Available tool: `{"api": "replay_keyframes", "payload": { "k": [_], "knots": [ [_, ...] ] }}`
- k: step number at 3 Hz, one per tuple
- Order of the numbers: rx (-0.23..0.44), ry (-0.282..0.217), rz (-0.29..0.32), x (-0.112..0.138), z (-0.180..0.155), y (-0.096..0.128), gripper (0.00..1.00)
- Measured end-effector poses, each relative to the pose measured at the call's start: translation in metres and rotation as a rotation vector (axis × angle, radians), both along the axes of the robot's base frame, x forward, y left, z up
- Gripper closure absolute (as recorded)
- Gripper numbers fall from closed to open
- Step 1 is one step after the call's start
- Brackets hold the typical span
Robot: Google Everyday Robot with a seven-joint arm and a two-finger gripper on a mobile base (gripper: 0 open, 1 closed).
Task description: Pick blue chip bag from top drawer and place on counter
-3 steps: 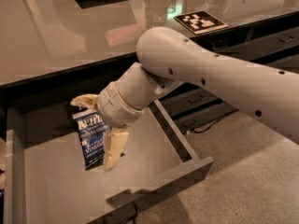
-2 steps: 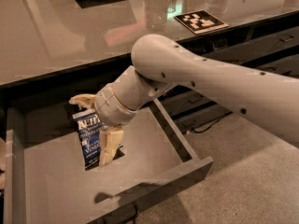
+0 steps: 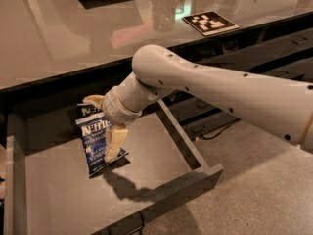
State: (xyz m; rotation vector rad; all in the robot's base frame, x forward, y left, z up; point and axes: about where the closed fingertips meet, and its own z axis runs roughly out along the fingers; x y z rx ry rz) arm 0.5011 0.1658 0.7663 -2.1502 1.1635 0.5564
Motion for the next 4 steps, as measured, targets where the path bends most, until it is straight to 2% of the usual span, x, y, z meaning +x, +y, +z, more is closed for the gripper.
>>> {"api": "replay_keyframes", "payload": {
  "k": [1, 2, 4],
  "knots": [
    [-0.057, 0.037, -0.043, 0.023, -0.030, -0.001, 0.00],
    [-0.088, 0.065, -0.065, 0.041, -0.060, 0.005, 0.00],
    [-0.135, 0.079, -0.095, 0.064, -0.110, 0.020, 0.00]
  ]
}}
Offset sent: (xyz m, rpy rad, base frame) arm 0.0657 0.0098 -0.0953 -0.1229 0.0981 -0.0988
